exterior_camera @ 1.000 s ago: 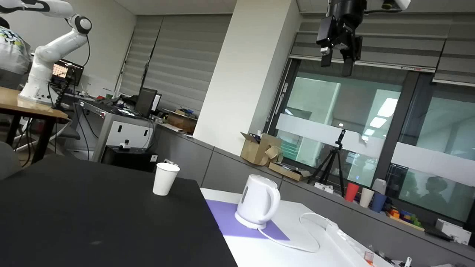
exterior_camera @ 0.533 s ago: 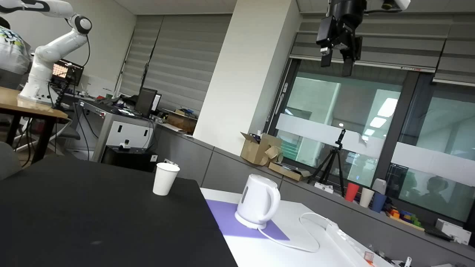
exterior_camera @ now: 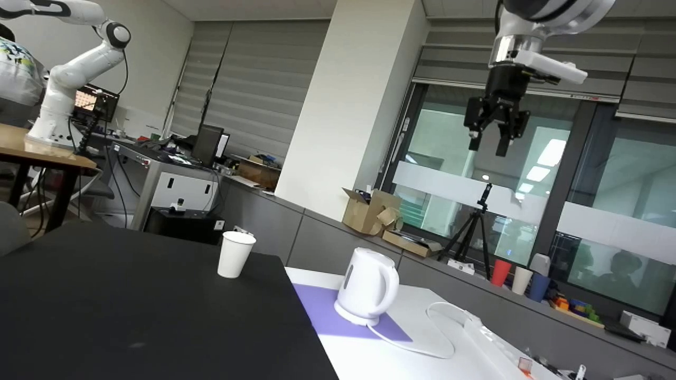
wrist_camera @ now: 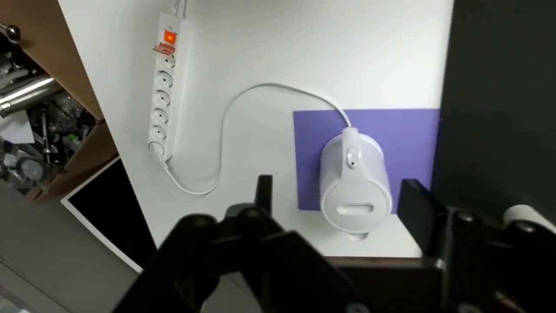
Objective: Turn off the switch on the adapter
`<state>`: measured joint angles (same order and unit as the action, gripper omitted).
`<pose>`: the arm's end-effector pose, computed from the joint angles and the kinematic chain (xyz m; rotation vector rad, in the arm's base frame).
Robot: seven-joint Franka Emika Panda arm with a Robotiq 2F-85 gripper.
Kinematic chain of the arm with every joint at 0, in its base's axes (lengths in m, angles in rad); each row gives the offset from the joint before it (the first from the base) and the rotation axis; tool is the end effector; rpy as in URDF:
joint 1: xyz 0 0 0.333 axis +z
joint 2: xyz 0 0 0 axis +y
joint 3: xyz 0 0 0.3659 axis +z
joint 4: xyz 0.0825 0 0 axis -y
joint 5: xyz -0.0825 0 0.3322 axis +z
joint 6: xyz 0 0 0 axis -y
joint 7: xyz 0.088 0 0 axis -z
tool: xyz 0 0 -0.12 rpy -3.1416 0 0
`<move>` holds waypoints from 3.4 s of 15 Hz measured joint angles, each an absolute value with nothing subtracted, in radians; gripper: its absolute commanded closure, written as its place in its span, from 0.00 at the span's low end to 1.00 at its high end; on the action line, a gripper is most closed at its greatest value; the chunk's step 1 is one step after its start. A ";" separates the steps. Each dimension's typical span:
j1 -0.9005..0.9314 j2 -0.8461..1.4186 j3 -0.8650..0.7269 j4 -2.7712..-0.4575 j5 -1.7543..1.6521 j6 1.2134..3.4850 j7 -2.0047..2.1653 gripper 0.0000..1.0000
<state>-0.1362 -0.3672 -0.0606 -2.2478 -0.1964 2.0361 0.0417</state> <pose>0.3824 -0.0935 0.5771 2.9530 -0.2390 0.2121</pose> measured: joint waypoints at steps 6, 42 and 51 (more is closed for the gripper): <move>-0.263 -0.146 -0.190 -2.271 -0.198 2.277 0.110 0.95; -0.620 0.683 -0.244 -1.895 0.273 2.397 -0.160 1.00; -0.644 0.814 -0.201 -1.774 0.274 2.387 -0.160 1.00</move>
<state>-0.6442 0.8145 -0.2014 -1.7738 0.2741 2.3874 -0.1598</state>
